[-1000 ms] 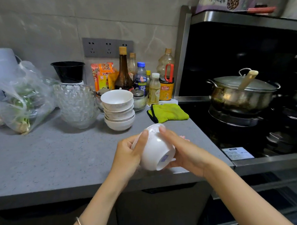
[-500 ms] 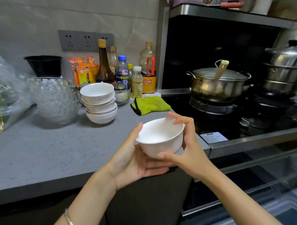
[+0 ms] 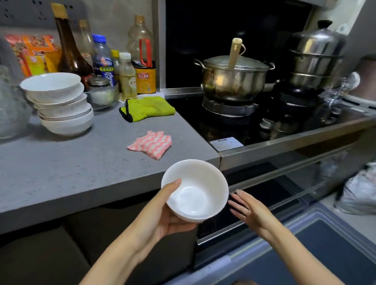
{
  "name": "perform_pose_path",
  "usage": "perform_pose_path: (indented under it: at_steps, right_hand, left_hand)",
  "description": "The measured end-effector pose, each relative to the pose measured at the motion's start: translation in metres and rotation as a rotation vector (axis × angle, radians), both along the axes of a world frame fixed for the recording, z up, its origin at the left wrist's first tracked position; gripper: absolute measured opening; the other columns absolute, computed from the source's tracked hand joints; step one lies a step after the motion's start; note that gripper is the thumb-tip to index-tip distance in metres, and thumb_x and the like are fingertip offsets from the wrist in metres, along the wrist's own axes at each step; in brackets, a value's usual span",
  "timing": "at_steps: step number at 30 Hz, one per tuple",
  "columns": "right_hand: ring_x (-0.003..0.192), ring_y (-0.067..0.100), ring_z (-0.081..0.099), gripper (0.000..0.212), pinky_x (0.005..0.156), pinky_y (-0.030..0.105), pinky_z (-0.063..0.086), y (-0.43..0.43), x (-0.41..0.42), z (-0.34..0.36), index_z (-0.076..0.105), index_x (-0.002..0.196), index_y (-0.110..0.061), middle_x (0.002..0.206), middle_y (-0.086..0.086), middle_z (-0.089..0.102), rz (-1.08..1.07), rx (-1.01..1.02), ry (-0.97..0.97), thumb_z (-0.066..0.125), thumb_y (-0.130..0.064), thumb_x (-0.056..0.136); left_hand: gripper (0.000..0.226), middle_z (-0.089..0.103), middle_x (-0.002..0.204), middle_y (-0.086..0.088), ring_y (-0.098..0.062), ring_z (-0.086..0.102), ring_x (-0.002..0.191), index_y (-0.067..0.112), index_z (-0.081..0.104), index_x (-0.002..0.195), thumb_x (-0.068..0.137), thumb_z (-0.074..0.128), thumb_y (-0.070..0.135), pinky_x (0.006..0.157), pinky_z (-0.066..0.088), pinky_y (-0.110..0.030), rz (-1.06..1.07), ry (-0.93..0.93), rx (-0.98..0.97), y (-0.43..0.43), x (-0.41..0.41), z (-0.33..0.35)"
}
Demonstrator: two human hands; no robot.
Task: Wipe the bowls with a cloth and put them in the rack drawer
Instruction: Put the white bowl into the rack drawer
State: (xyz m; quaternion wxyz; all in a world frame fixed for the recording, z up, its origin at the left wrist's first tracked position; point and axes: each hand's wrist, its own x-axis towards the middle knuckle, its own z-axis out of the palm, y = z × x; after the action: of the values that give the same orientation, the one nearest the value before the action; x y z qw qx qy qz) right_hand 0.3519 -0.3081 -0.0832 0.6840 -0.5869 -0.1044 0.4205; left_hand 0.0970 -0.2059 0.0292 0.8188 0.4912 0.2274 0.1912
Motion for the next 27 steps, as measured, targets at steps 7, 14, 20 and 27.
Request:
perform_pose_path:
  at_steps: [7, 14, 20, 27]
  right_hand:
    - [0.109, 0.024, 0.058, 0.038, 0.098, 0.040, 0.048, 0.039, 0.018, -0.011, 0.052, 0.120, -0.011, 0.139, 0.014, 0.048, -0.002, -0.009, 0.100, 0.065, -0.029, 0.090]
    - [0.119, 0.026, 0.055, 0.041, 0.101, 0.043, 0.047, 0.058, 0.026, -0.031, 0.056, 0.116, -0.011, 0.130, 0.013, 0.058, -0.097, 0.052, 0.152, 0.069, -0.033, 0.084]
    - [0.126, 0.027, 0.050, 0.065, 0.094, 0.038, 0.052, 0.061, 0.021, -0.035, 0.051, 0.131, -0.008, 0.138, 0.013, 0.052, -0.133, 0.106, 0.180, 0.073, -0.036, 0.077]
    - [0.117, 0.028, 0.058, 0.040, 0.071, 0.025, 0.054, 0.056, 0.016, -0.030, 0.061, 0.107, -0.005, 0.125, 0.024, 0.056, -0.200, -0.029, 0.089, 0.072, -0.034, 0.083]
  left_hand:
    - [0.055, 0.072, 0.108, -0.013, -0.039, 0.069, 0.094, 0.021, 0.055, 0.122, 0.072, 0.058, 0.045, 0.071, 0.059, -0.036, 0.008, 0.039, -0.031, -0.002, 0.009, -0.020]
    - [0.055, 0.072, 0.108, -0.013, -0.041, 0.069, 0.093, 0.021, 0.054, 0.123, 0.074, 0.058, 0.044, 0.067, 0.058, -0.035, 0.011, 0.093, -0.072, 0.000, 0.011, -0.035]
    - [0.053, 0.072, 0.106, -0.017, -0.042, 0.069, 0.092, 0.020, 0.053, 0.123, 0.076, 0.056, 0.043, 0.066, 0.059, -0.034, 0.000, 0.107, -0.095, 0.001, 0.013, -0.044]
    - [0.052, 0.072, 0.106, -0.017, -0.043, 0.069, 0.090, 0.021, 0.053, 0.122, 0.074, 0.057, 0.041, 0.065, 0.060, -0.036, 0.016, 0.105, -0.114, 0.008, 0.019, -0.047]
